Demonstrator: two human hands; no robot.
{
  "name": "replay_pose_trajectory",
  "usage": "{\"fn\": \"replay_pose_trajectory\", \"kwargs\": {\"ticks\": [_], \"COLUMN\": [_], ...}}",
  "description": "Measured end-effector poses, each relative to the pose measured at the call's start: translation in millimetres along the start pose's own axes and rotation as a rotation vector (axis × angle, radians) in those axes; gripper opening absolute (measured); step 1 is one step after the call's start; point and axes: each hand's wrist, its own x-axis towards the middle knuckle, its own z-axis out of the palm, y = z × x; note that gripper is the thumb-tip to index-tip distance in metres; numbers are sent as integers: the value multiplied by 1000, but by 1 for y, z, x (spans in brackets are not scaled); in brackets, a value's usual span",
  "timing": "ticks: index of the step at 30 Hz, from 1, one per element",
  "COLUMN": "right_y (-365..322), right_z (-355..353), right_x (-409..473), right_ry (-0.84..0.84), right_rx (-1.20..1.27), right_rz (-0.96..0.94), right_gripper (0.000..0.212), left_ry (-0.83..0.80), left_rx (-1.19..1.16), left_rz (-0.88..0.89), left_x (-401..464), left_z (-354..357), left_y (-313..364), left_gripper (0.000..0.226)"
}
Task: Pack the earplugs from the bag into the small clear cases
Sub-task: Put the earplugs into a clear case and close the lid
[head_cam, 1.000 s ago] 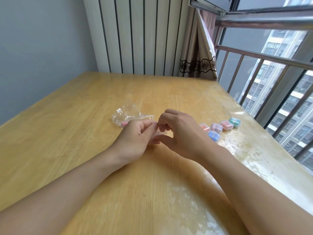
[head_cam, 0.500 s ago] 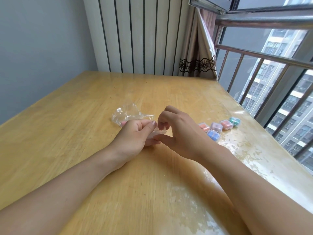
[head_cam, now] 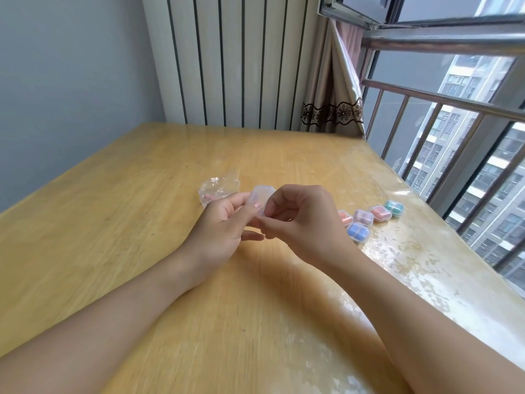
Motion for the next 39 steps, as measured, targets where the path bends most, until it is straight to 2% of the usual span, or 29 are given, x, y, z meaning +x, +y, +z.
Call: {"fn": "replay_pose_trajectory", "kwargs": {"ticks": [4,9,13,21,25,31,39], "right_y": [-2,2,3,4,3,-3,-5], "right_z": [-7,-19,-20,-18,-17,-13,-11], "right_x": [1,5,5,5,5,2,6], "right_ry": [-64,16,-33,-45,-79,-74,-165], "right_rx": [-92,-385,-462,-472,-492,-651,-724], "right_rz": [-71,-284,-381,-394,-368,-373,-358], "right_gripper": [19,32,26,22,21,17,16], "left_ry": [-20,-13,-68,-94,-99,-51,7], "left_rx": [-5,-28,13,135,129,155,155], "left_rz": [-22,-92,-137,-82,-87,-57,-45], "left_x": [1,1,0,0,0,0,1], "left_z": [-3,1,0,-2,-2,2,7], "left_y": [1,1,0,0,-1,-4,-8], "left_gripper": [27,33,41,51,42,44,41]}}
